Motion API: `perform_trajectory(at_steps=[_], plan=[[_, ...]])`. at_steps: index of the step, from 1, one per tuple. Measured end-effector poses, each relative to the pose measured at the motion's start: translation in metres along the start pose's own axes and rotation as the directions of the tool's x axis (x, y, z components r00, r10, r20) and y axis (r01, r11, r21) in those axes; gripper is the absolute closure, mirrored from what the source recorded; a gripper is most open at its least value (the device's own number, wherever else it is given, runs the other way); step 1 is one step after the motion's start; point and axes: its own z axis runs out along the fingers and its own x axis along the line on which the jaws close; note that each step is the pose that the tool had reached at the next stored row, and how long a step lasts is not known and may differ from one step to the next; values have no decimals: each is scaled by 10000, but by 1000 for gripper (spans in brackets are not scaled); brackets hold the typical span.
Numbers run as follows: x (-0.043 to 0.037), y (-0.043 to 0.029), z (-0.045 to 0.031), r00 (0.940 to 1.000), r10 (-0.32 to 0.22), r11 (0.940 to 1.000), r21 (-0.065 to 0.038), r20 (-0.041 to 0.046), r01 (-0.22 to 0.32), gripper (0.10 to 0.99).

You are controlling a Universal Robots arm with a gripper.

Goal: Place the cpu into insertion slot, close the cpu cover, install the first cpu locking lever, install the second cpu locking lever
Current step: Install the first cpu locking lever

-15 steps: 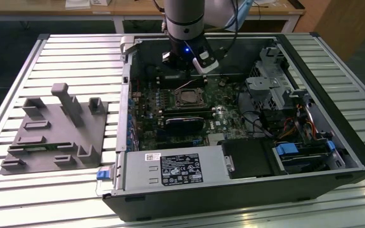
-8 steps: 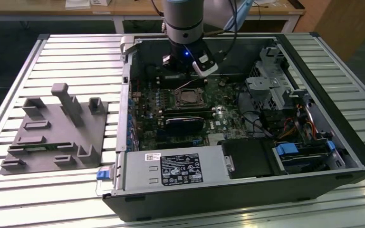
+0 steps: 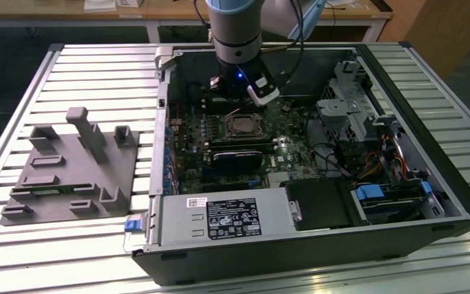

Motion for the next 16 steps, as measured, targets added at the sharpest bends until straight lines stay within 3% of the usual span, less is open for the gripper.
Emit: perform_trajectory(at_steps=[5, 10, 11, 16], plan=[[7, 0, -1, 10000, 10, 10000, -7, 17, -10, 980], [35, -4, 5, 9978, -150, 9999, -48, 638, 154, 980], [37, -5, 10, 9973, -145, 9999, -50, 718, 149, 980], [41, -11, 31, 9941, 537, 9985, 42, 938, -543, 980]])
